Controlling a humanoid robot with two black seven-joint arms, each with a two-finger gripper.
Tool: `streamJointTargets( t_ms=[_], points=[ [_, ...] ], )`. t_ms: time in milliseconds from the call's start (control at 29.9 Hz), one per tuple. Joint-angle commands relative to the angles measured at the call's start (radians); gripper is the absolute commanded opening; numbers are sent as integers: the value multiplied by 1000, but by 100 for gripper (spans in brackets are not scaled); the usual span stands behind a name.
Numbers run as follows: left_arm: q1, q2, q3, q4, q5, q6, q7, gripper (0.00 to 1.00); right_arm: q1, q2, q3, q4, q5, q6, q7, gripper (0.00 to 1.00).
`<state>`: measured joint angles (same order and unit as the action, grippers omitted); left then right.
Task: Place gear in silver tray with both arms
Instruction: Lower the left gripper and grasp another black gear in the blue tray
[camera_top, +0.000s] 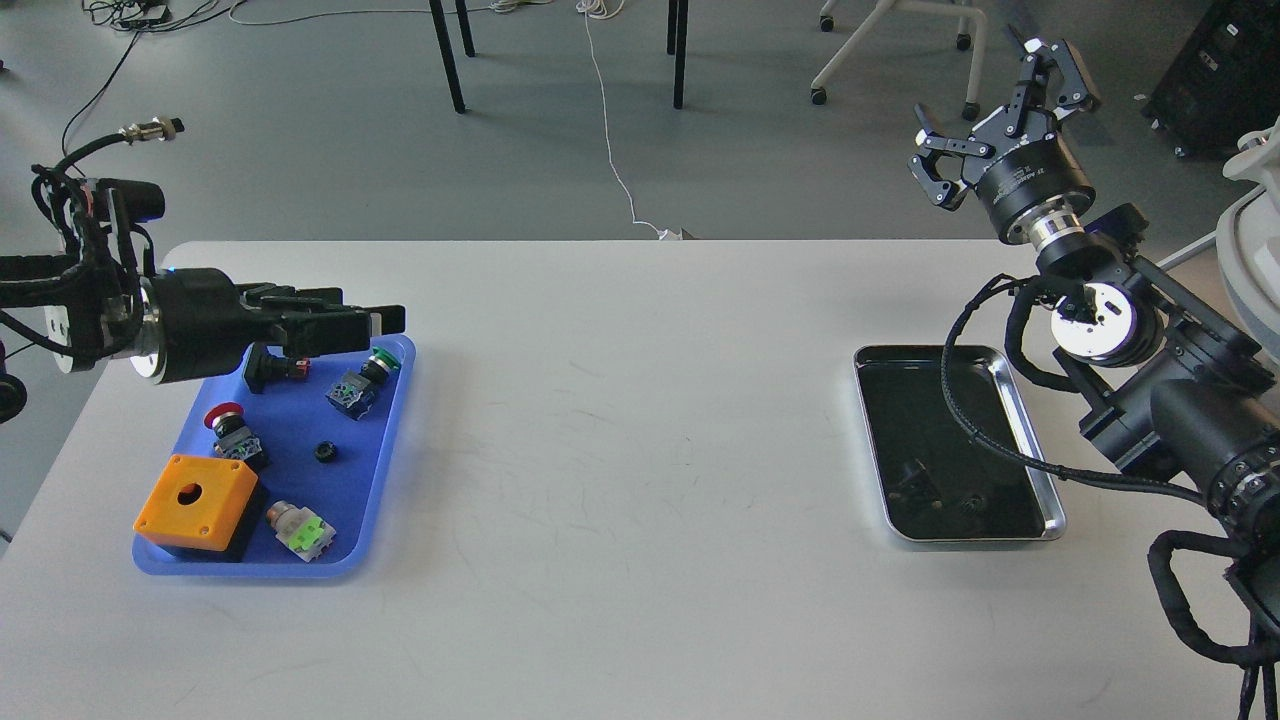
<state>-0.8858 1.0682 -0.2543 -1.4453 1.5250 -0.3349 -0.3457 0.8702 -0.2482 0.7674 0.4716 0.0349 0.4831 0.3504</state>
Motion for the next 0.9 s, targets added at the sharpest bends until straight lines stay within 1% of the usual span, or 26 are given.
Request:
streamJointTargets(
  t_ms=[0,100,167,200,267,367,468,568,635,869],
  points=[
    [4,-1,88,3,240,82,-6,94,-36,0,19,7,0,6,1,98],
    [8,-4,139,19,410,174,-9,90,-43,-2,24,9,0,6,1,98],
    [16,-7,159,57,487,212,-36,84,-43,-3,26,10,2,6,1,98],
    [19,-10,164,83,510,217,-50,82,-45,-3,26,10,0,6,1,98],
    [27,-36,165,126,531,218,-62,78,-45,-3,24,10,0,6,1,98],
    [27,-76,170,177,534,218,-65,72,-46,-5,26,10,0,6,1,98],
    [27,-106,185,203,535,218,-76,69,-49,-5,26,12,0,6,1,98],
    [27,-137,208,244,535,217,-75,64,-49,-5,24,12,0,6,1,98],
    [27,-157,227,270,538,218,-75,64,-49,-5,24,13,0,6,1,98],
    [42,-166,230,295,538,218,-75,61,-51,-6,20,13,0,6,1,98]
  ],
)
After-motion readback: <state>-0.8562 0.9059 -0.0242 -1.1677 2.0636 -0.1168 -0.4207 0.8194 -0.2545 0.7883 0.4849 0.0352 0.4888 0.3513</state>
